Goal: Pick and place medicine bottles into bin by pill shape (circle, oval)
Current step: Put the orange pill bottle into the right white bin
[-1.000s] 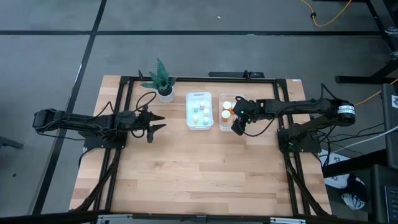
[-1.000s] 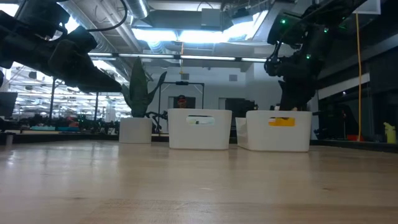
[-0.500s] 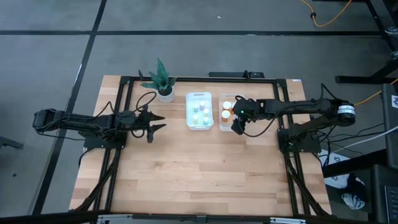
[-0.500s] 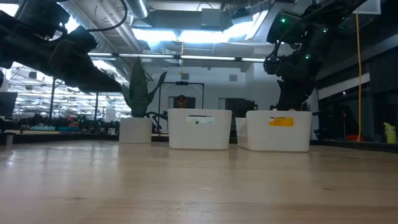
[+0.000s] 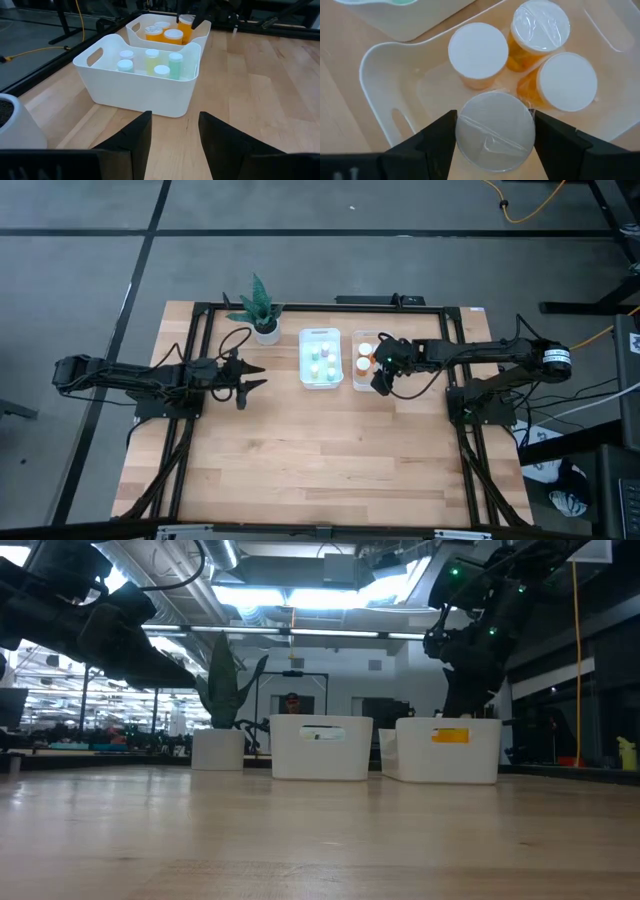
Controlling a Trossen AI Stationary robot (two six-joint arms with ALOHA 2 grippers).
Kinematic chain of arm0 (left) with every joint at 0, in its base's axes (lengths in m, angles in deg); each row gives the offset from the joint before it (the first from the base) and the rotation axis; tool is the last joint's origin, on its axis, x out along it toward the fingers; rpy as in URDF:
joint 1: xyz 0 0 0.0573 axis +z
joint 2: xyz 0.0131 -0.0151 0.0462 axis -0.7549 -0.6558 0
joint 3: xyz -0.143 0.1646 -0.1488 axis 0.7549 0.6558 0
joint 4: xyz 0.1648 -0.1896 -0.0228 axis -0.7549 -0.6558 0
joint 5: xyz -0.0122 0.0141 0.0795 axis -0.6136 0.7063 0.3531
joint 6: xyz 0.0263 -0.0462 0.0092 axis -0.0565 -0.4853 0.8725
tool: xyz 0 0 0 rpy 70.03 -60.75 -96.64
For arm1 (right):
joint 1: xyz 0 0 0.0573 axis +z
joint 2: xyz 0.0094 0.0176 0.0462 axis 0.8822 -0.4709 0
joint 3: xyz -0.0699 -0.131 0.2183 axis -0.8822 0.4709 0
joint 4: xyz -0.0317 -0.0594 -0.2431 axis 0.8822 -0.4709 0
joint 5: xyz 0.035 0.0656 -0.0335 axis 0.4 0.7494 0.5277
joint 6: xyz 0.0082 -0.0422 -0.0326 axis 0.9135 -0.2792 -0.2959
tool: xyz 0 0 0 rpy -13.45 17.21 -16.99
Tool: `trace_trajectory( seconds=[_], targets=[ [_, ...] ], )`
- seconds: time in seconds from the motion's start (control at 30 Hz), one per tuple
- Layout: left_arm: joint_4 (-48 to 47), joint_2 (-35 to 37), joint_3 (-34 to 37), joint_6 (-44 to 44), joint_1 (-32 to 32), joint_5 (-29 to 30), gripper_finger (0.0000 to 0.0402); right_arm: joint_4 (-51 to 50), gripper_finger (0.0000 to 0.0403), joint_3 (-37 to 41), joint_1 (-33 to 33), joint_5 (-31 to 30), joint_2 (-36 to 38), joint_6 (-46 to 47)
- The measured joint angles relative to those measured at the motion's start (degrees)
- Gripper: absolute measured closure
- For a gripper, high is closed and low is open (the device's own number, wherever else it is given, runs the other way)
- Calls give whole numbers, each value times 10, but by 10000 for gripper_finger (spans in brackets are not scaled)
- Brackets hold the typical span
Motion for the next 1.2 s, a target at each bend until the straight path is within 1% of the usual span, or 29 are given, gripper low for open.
trace_trajectory(
  seconds=[0.17, 0.63, 0.8, 1.03, 1.2],
  targets=[
    [0, 0, 0, 0, 0, 0, 246, 0, 160, 0, 0, 14, -5, 25],
    [0, 0, 0, 0, 0, 0, 246, 21, 159, 0, 0, 11, -48, 12],
    [0, 0, 0, 0, 0, 0, 246, 16, 159, -3, 0, 10, -49, 11],
    [0, 0, 0, 0, 0, 0, 246, 13, 159, -28, 0, 8, -49, -5],
    [0, 0, 0, 0, 0, 0, 246, -8, 159, -33, 0, 0, -48, -4]
  ],
)
